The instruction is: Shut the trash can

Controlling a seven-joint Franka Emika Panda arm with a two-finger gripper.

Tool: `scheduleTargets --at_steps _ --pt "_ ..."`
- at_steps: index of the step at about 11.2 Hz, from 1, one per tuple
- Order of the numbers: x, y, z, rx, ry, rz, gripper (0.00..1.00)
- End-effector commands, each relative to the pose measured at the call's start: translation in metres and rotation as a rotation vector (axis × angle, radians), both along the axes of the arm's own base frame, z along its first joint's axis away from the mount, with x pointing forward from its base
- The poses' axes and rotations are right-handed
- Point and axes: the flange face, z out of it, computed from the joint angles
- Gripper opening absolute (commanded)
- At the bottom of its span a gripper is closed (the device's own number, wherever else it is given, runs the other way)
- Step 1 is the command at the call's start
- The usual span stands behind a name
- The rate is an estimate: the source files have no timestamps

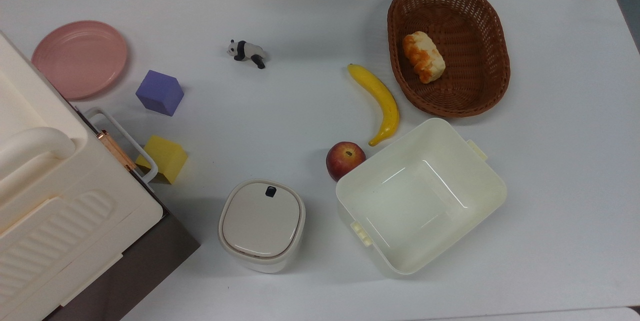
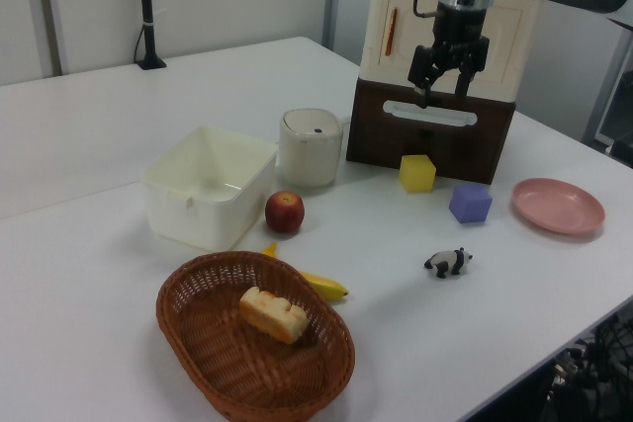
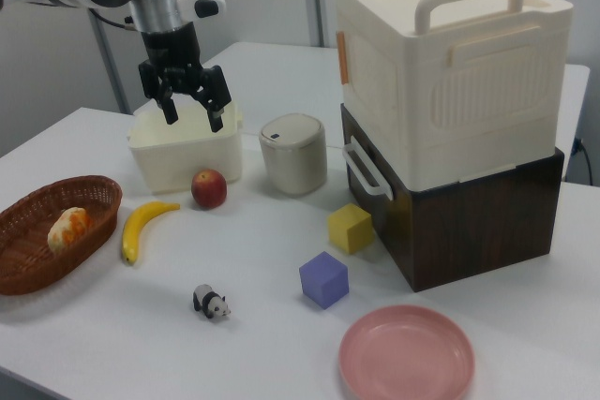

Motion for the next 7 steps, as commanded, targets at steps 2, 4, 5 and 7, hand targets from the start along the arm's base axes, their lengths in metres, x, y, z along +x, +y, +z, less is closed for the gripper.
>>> scheduleTargets --at_steps 2,4,5,7 --pt "-0.0017 0.0014 -0.0012 0.023 -0.025 -0.018 1.00" --pt "-0.0020 -0.0003 -0.0013 0.023 -0.023 -0.020 1.00" --pt "-0.0021 0.0005 -0.0014 0.023 -0.021 -0.018 1.00" --pt "-0.0021 -0.0029 0.0000 0.023 -0.025 -0.024 1.00"
